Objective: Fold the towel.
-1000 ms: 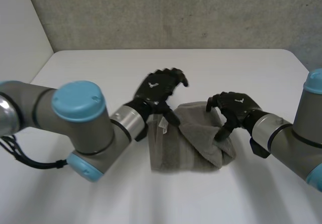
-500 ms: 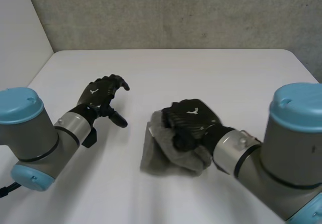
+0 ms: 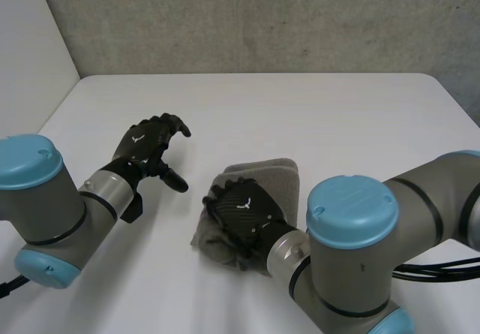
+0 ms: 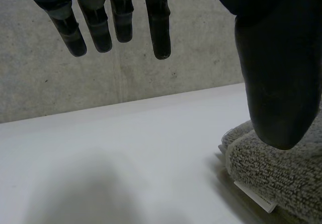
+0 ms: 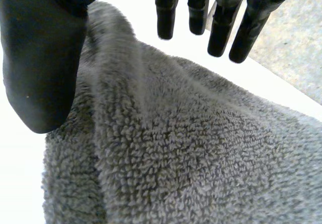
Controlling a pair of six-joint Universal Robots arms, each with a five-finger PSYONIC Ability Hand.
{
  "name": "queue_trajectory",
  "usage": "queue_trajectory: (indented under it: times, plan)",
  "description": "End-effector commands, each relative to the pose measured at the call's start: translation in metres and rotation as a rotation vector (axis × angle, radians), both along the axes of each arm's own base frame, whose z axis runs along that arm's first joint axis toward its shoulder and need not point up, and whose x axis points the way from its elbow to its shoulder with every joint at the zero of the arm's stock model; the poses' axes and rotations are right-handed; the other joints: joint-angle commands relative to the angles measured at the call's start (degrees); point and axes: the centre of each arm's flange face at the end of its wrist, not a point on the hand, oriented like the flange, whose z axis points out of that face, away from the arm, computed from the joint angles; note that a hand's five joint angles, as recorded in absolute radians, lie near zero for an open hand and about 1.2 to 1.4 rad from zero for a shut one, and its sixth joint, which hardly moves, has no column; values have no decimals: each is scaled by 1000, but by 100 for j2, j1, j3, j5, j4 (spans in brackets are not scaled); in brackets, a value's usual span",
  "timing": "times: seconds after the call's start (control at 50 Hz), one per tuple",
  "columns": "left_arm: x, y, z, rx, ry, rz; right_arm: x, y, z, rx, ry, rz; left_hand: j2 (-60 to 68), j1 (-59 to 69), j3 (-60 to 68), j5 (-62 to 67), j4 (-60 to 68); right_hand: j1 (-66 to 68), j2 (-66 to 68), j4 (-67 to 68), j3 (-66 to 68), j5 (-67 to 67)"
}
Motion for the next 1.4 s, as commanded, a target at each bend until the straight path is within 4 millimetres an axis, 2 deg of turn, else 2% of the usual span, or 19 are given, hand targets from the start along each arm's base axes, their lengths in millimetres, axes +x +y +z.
queue_trajectory:
  times: [0.02, 0.18, 0.26, 0.36, 0.4, 0.48, 0.54, 0.58, 0.66, 0.94, 1.06, 1.14, 1.24, 1.28, 1.32, 1.34, 1.36, 1.38, 1.4]
  plan:
    - [-3, -1, 5, -16, 5, -7, -9, 4, 35, -18, -26, -7, -323, -385, -364, -263, -389, -788, -570, -619, -625, -416]
    - [-3, 0, 26, -71, 27, -8, -24, 16, 57, 30, 27, -9, -322, -385, -364, -263, -388, -788, -570, -619, -625, -416]
    - [-4, 3, 36, -88, 44, -15, -34, 13, 55, 75, 75, -40, -306, -368, -347, -246, -372, -788, -570, -619, -625, -416]
    - [-13, 14, 38, -68, 75, -48, -56, -8, 56, 99, 84, -134, -272, -335, -313, -212, -338, -788, -570, -619, -625, -416]
    - [-17, 18, 38, -60, 85, -64, -73, -30, 58, 88, 46, -227, -255, -318, -297, -196, -321, -788, -570, -619, -625, -416]
    - [-30, 30, 36, -49, 91, -114, -84, -49, 53, 72, -1, -301, -272, -335, -313, -212, -338, -788, -570, -619, -625, -416]
    - [-43, 44, 26, -24, 78, -182, -88, -54, 45, 116, -72, -355, -272, -335, -313, -212, -338, -788, -570, -619, -625, -416]
    - [-54, 54, 9, 21, 58, -238, -90, -55, 42, 143, -111, -377, -239, -301, -280, -179, -305, -788, -570, -619, -625, -416]
    - [-59, 58, -2, 41, 40, -266, -87, -56, 30, 210, -190, -407, -238, -301, -280, -179, -304, -788, -570, -619, -625, -416]
    - [-55, 62, -44, 46, -177, -295, -73, -72, -21, 306, -158, -440, -222, -284, -263, -162, -288, -788, -570, -619, -625, -416]
    - [-54, 57, -60, 31, -253, -298, -70, -75, -34, 314, -130, -454, -222, -284, -263, -162, -288, -788, -570, -619, -625, -416]
    - [-54, 54, -62, 36, -256, -296, -68, -78, -38, 303, -115, -475, -222, -284, -263, -162, -288, -788, -570, -619, -625, -416]
    - [-54, 54, -55, 38, -253, -293, -67, -80, -30, 287, -131, -472, -222, -284, -263, -162, -288, -788, -570, -619, -625, -416]
    - [-54, 53, -40, 7, -239, -289, -66, -81, -22, 269, -147, -470, -238, -301, -280, -179, -304, -788, -570, -619, -625, -416]
    - [-55, 52, -31, -9, -232, -286, -64, -85, 4, 219, -201, -461, -222, -285, -263, -162, -288, -788, -570, -619, -625, -416]
    - [-55, 52, -31, -9, -232, -285, -64, -85, 4, 219, -201, -461, -222, -284, -263, -162, -288, -788, -570, -619, -625, -416]
    - [-55, 51, -21, -25, -224, -283, -64, -86, 18, 194, -224, -455, -205, -268, -246, -145, -271, -788, -570, -619, -625, -416]
    - [-56, 51, -9, -37, -211, -282, -64, -86, 18, 194, -224, -455, -221, -284, -263, -162, -287, -788, -570, -619, -625, -416]
    - [-56, 51, -9, -37, -211, -282, -65, -87, 32, 171, -246, -452, -222, -284, -263, -162, -288, -788, -570, -619, -625, -416]
